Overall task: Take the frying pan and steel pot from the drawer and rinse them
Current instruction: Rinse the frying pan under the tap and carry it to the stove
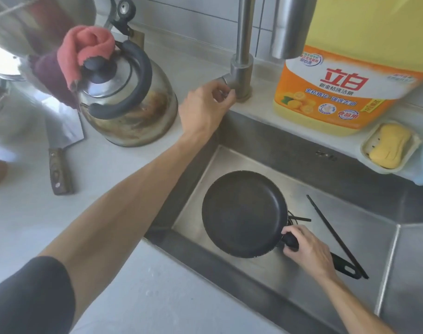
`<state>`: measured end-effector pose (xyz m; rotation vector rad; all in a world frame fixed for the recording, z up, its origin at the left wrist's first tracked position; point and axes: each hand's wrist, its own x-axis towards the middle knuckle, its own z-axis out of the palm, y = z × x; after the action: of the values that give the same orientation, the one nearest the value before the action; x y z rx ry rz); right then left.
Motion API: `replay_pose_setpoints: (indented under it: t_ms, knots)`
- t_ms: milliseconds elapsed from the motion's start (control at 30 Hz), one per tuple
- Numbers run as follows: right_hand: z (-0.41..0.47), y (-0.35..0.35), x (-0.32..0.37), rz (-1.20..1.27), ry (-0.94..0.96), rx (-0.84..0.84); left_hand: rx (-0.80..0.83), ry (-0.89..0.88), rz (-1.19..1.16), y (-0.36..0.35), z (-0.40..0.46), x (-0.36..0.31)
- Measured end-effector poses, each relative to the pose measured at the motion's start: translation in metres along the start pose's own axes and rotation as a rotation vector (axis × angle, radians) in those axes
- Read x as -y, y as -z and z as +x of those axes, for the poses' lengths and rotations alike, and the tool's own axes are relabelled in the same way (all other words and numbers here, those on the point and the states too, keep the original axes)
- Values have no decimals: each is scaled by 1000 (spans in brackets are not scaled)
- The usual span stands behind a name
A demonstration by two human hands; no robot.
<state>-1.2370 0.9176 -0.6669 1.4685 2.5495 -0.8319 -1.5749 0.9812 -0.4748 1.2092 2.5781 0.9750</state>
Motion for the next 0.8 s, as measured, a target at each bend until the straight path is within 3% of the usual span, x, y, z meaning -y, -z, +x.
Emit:
replay_pose_setpoints:
  t_ms: [233,433,567,667,800]
  knots:
    - [0,3,-1,9,-17,23,-32,107,-133,-2,0,21]
    - [-6,13,-2,64,-41,41,40,34,-294,6,-44,38]
    - [-21,30,3,200,-32,17,435,-134,94,10,-114,93]
    - [-29,49,9,333,-42,40,750,-35,101,23,-130,109]
    - [-30,83,17,390,-65,229,778,33,77,41,-118,89]
